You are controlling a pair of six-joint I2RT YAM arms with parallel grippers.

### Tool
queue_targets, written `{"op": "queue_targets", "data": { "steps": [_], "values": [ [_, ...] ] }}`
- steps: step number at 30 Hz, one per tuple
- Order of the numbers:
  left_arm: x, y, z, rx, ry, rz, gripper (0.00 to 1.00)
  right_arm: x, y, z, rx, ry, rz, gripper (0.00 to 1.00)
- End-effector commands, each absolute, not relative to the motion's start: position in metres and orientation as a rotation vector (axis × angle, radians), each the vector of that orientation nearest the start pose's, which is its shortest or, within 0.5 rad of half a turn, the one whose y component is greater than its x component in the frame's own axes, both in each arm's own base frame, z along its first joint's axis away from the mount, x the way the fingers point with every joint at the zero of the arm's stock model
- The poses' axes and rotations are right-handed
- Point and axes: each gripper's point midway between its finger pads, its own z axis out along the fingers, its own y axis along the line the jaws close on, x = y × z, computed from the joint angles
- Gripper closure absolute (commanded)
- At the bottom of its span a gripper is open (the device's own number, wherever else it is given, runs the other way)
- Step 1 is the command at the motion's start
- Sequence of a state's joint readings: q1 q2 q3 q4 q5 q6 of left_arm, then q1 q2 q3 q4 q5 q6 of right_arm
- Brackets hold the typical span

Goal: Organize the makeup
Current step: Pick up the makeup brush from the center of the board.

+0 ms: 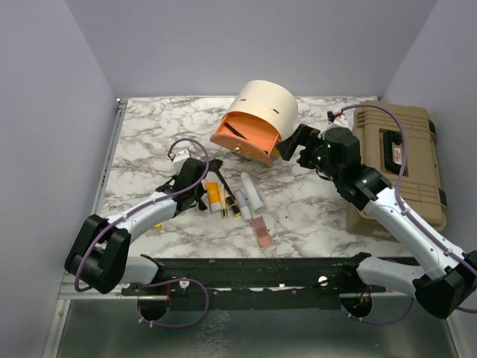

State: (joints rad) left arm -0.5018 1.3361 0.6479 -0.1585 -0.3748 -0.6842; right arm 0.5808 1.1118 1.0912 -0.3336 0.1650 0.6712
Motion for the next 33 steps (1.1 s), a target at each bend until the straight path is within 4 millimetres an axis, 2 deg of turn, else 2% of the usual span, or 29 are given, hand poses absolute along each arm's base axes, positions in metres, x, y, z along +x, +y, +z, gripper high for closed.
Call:
{"op": "queue_targets", "data": {
  "steps": [1,3,5,8,11,14,18,23,27,33],
  "values": [
    [0.33,-0.111,0.098,-0.39,2.165,-0.057,1.0,0.314,0.19,0.291,0.219,1.901,0.64,0.0],
    [0.336,-0.111,0.111,-0.376,2.137,-0.048,1.0,0.318,0.18,0.293,0.259,1.876,0.592,0.0],
    [0.343,-0.122,0.123,-0.338,2.135,-0.102,1.0,0.32,0.173,0.295,0.27,1.855,0.556,0.0],
    [0.348,-0.136,0.135,-0.324,2.13,-0.18,1.0,0.322,0.172,0.301,0.261,1.838,0.542,0.0],
    [0.351,-0.138,0.15,-0.391,2.084,-0.229,1.0,0.322,0.175,0.308,0.239,1.822,0.557,0.0],
    [0.35,-0.142,0.167,-0.381,2.048,-0.277,1.0,0.321,0.177,0.314,0.19,1.8,0.562,0.0],
    [0.345,-0.124,0.19,-0.432,1.959,-0.242,1.0,0.323,0.174,0.324,0.17,1.754,0.549,0.0],
    [0.344,-0.115,0.212,-0.451,1.898,-0.233,1.0,0.325,0.172,0.332,0.168,1.738,0.531,0.0],
    [0.347,-0.118,0.23,-0.466,1.867,-0.266,1.0,0.328,0.178,0.342,0.145,1.724,0.553,0.0],
    [0.351,-0.131,0.28,-0.428,1.793,-0.375,1.0,0.326,0.2,0.35,0.035,1.73,0.63,0.01]
  ]
}}
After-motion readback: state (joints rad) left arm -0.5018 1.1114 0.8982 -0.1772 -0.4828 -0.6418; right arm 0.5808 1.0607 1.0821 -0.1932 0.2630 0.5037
